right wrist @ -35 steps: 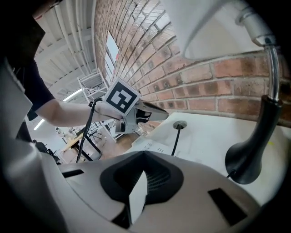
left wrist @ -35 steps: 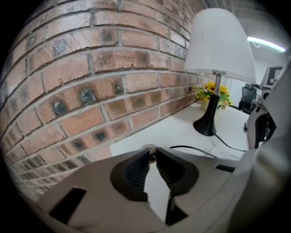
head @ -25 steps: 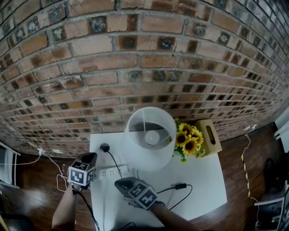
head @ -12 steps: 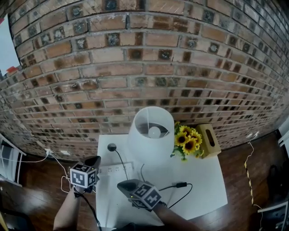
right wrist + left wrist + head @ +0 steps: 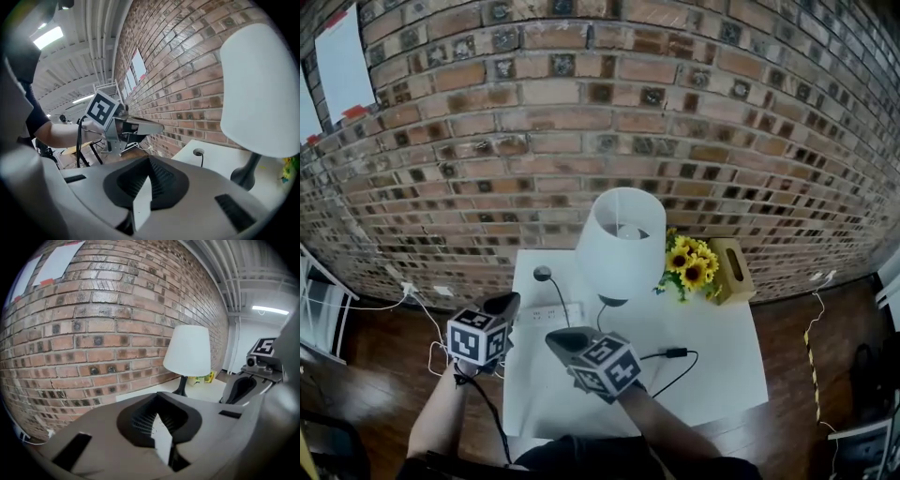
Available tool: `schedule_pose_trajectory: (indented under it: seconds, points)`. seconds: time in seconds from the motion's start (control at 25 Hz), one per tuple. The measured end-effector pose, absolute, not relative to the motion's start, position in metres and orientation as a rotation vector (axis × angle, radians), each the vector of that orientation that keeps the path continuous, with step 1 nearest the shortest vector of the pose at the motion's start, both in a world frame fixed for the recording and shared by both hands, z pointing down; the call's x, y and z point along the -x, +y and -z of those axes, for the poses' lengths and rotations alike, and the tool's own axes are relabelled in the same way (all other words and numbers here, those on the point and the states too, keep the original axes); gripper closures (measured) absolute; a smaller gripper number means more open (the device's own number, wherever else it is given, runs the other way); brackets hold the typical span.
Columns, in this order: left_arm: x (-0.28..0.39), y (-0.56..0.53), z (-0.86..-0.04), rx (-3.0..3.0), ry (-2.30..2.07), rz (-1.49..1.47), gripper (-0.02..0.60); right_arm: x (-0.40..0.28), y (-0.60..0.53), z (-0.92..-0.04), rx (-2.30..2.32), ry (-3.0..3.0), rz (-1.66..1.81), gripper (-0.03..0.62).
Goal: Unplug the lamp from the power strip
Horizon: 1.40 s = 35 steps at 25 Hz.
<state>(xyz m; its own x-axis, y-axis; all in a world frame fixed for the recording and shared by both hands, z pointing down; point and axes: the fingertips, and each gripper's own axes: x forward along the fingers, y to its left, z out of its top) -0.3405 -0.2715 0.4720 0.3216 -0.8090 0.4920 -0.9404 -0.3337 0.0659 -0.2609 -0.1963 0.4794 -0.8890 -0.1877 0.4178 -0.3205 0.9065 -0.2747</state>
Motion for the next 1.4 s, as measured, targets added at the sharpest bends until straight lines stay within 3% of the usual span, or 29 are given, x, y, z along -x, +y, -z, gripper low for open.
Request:
schedule_pose_trajectory:
  seconds: [0.88,1.4]
  points:
    - [0.348,-0.178,-0.383,-2.364,-1.642,-0.166,0.569,0.286,-0.156,-0.404,-0.457,-2.878,-0.386,0.591]
    - [0.318,-0.161,-0.39,-2.381,-1.525,-0.053,0.569,0.222,-0.157,-0.383,-0.719,-2.85,-0.391,0.591]
